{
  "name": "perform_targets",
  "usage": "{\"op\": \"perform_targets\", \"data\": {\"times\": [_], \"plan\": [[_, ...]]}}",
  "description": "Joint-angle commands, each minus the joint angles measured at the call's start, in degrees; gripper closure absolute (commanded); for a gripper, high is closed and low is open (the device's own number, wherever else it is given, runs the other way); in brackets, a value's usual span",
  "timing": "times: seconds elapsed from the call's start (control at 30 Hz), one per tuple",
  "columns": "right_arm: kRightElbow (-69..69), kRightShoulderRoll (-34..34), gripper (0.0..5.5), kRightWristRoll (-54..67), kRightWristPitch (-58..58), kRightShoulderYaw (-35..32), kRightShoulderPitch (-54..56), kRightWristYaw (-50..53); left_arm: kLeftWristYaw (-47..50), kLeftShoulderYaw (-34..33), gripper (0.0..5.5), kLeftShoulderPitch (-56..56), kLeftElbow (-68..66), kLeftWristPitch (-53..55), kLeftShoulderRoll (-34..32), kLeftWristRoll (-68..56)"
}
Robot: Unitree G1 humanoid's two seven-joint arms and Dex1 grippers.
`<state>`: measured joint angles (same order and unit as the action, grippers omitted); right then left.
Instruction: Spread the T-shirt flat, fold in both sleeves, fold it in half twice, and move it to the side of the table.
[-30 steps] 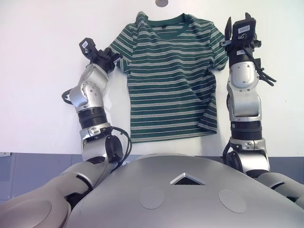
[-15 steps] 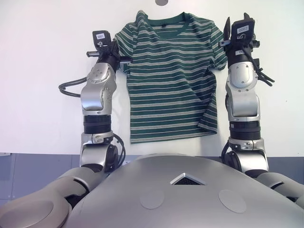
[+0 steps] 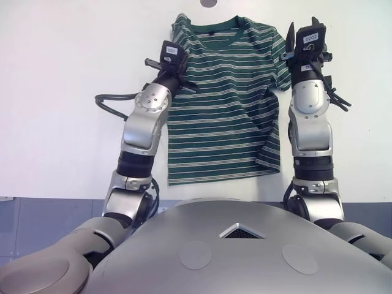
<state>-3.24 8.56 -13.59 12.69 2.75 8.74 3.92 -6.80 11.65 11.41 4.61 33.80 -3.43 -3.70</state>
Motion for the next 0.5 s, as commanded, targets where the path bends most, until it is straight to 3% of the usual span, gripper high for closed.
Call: {"op": "perform_targets", "data": {"times": [0.03,0.13,0.4,0.5], "plan": [[0.4,0.0,3.44,-0.1,0.1,0.2,1.5,-0.5,-0.3,0.9,5.47,0.4,-0.8,0.6,0.5,1.0],[0.4,0.0,3.44,-0.1,0.0,0.1,1.6,-0.6,-1.6,2.2,5.47,0.5,-0.7,1.8,0.0,1.1],[0.8,-0.2,3.44,-0.2,-0.3,0.0,1.9,-0.3,-4.4,3.3,4.03,1.1,2.3,1.0,-0.5,1.0],[1.8,-0.5,3.44,2.0,0.6,-2.2,2.4,-0.5,-2.9,-0.7,3.64,2.8,5.5,-3.5,2.0,-1.3]]}}
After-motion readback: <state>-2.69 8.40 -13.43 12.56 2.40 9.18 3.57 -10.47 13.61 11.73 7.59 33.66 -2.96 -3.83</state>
